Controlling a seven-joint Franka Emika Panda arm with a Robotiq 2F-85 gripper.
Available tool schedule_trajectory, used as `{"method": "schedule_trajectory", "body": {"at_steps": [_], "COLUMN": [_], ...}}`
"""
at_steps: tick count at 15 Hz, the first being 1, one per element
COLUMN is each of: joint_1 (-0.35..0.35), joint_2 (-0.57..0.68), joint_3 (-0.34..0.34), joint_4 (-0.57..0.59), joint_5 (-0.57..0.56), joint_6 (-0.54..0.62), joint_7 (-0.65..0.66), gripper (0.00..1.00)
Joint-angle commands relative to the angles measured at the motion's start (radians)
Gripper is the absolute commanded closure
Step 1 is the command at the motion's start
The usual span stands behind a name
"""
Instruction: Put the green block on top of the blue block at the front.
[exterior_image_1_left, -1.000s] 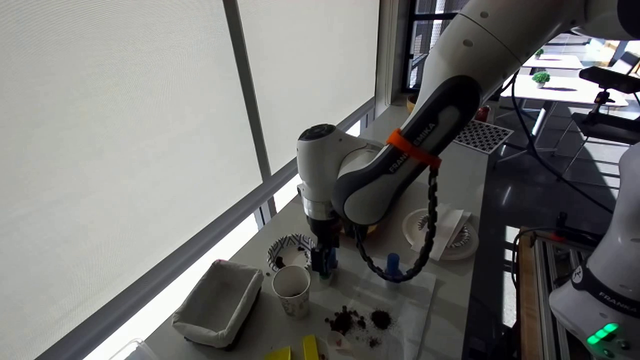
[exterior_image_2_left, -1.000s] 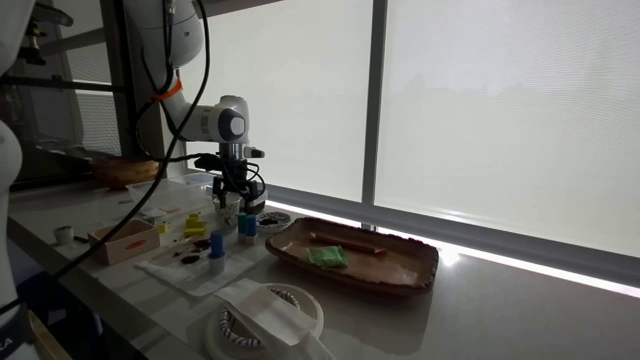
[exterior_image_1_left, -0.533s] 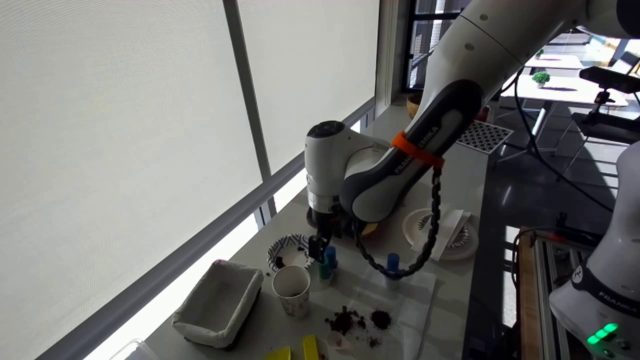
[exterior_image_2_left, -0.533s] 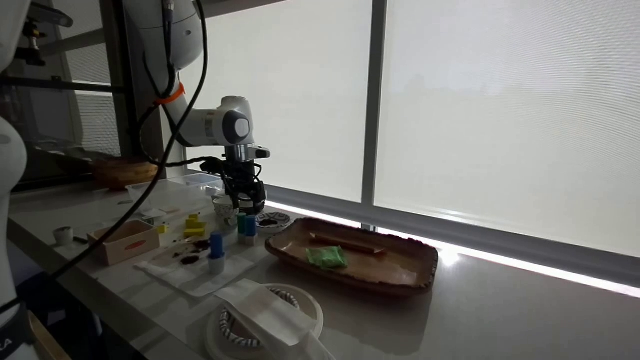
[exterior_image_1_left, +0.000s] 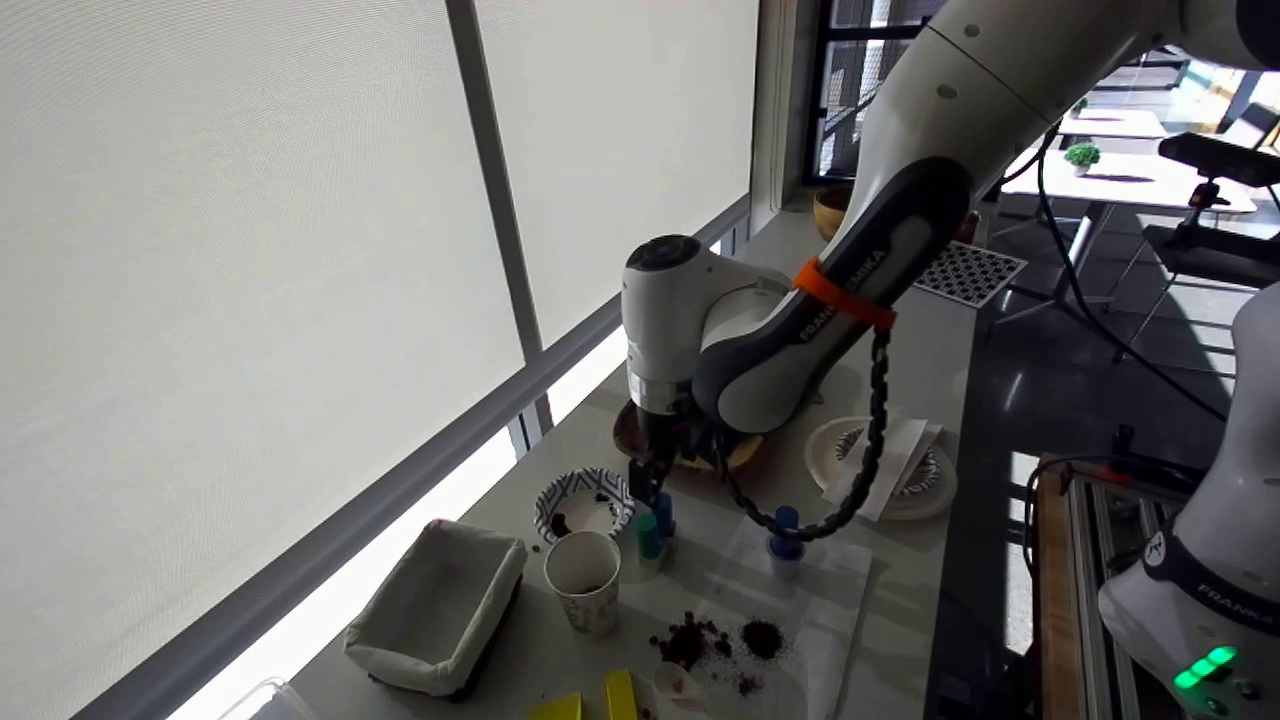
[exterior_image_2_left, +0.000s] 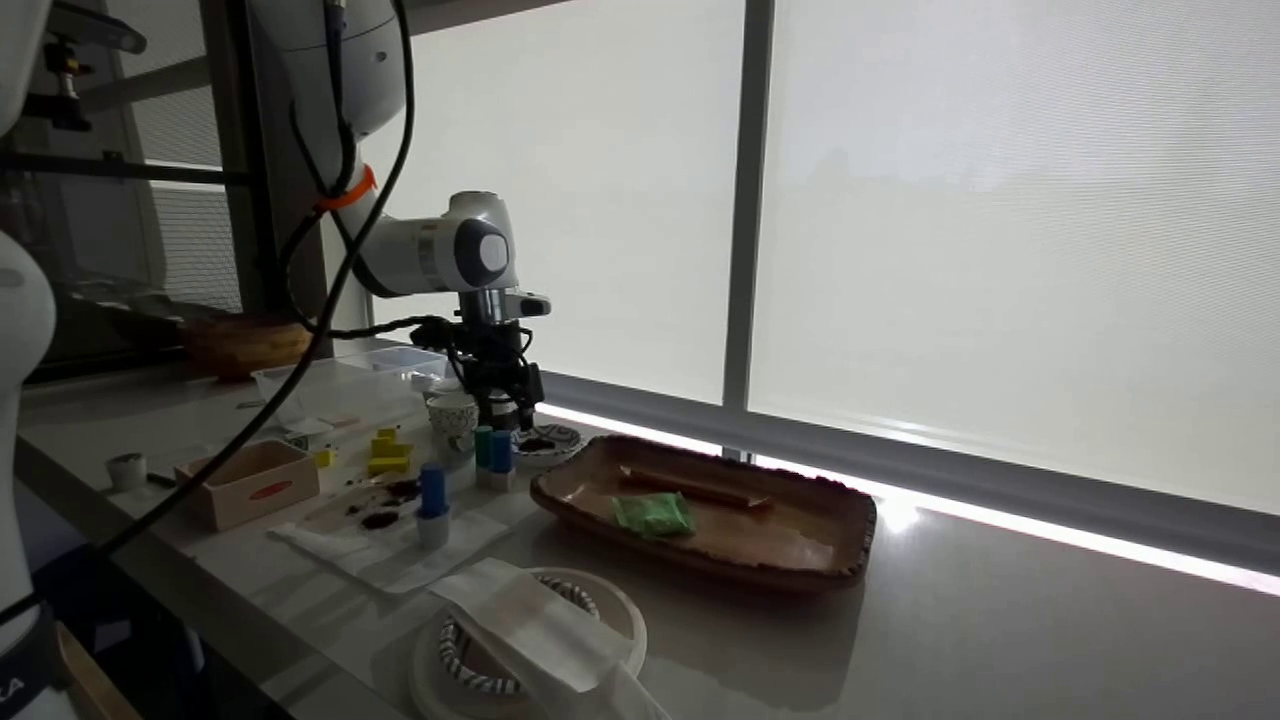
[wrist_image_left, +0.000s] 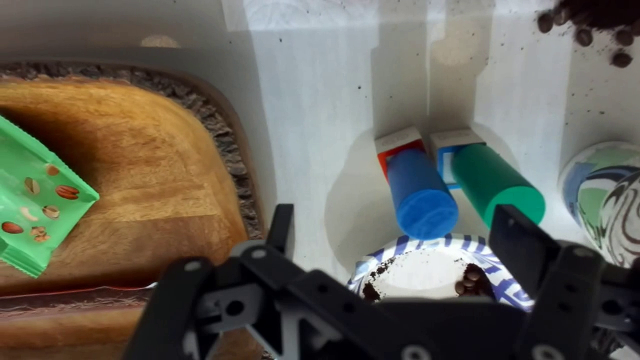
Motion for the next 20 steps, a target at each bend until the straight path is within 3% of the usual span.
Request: {"method": "schedule_trajectory", "body": {"at_steps": [1, 19, 20], "joint_1": [0.006, -0.001, -0.001], "joint_2": [-0.003, 0.008, 0.01], "joint_3": [-0.004, -0.004, -0.004], "joint_4": [-0.019, -0.034, -0.034], "joint_5": [-0.014, -0.004, -0.005], "joint_6": [0.024, 0.053, 0.053], "joint_7": [0.01, 0.0, -0.001], "gripper": [0.0, 0.0, 0.04]}}
